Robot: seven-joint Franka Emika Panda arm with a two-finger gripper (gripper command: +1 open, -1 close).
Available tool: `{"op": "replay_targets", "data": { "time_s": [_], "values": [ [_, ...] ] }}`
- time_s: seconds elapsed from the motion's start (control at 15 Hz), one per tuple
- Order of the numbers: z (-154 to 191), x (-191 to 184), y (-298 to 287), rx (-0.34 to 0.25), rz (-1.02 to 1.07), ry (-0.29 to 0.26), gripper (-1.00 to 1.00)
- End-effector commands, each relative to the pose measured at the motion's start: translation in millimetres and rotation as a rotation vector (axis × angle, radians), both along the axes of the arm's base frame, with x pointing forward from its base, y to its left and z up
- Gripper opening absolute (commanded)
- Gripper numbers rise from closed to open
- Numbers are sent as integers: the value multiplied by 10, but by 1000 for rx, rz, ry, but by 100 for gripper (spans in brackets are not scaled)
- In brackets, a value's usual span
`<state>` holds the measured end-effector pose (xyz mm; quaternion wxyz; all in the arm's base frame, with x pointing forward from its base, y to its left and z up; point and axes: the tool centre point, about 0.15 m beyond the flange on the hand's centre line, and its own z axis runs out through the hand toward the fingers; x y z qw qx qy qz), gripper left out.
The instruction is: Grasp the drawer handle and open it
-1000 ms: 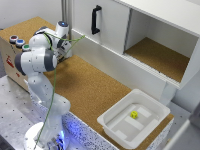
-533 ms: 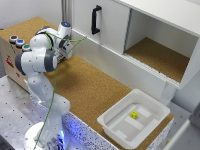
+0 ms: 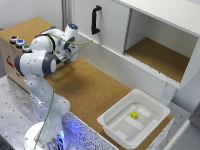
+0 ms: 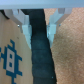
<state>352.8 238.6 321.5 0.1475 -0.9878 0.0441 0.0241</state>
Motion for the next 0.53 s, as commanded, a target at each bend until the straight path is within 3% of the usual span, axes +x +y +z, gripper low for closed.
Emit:
{"op": "replay_targets", "data": {
  "time_s": [0.0, 0.47],
  "values": [
    [-304, 183, -668, 41, -75, 3, -100],
    [-358, 244, -1214, 19, -172, 47, -100]
  ]
}}
